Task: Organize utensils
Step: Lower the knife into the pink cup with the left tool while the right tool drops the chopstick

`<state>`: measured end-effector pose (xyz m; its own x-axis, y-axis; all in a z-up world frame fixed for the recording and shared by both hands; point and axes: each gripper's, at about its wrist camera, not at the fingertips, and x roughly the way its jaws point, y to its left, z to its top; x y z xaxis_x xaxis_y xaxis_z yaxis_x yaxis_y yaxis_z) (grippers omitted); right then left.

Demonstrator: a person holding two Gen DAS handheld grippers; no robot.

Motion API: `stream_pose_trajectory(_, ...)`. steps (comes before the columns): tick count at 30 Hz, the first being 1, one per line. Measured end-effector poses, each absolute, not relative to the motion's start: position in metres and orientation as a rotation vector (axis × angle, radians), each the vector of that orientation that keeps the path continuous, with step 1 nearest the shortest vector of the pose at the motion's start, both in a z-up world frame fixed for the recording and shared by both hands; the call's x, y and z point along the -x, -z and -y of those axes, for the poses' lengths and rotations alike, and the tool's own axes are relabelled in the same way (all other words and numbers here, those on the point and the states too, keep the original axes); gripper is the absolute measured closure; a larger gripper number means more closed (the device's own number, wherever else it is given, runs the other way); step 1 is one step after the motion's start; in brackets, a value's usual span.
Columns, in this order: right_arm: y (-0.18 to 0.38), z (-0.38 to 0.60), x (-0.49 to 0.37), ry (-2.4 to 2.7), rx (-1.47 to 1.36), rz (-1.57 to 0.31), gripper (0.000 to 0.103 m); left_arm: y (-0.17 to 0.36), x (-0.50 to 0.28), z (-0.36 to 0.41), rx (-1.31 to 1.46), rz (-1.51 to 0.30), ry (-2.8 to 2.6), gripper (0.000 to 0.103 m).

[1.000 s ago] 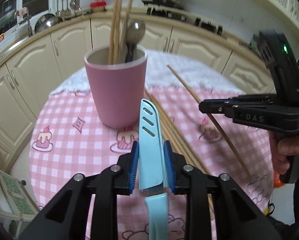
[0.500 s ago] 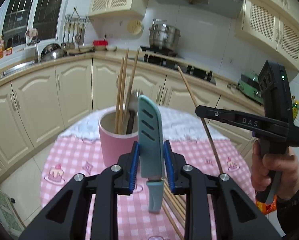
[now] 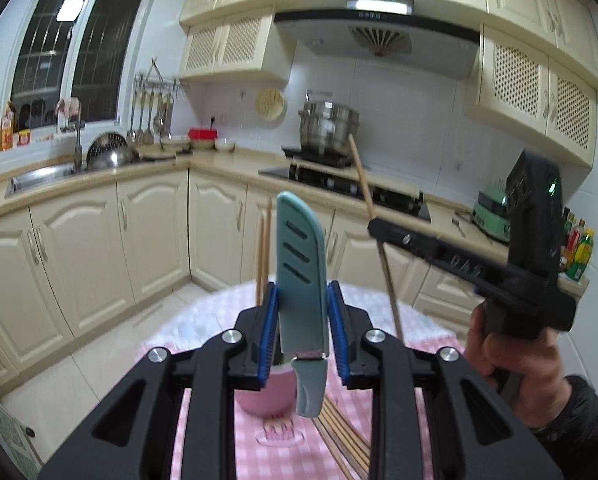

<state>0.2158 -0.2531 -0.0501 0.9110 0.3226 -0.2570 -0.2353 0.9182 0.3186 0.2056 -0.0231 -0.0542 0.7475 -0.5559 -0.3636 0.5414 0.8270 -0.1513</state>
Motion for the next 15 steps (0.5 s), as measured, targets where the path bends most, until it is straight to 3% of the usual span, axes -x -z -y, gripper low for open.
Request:
stream_pose_trajectory(7, 0.024, 0.241, -0.251, -0.320, -0.335, -0.224, 0.096, 0.015, -0.223, 0.019, 0.008, -0.314, 0.590, 0.079)
stream_pose_trajectory(15, 0.027, 0.228, -0.283, -0.309, -0.351, -0.191, 0.096, 0.017, -0.252, 0.022, -0.009, -0.340, 0.585, 0.079)
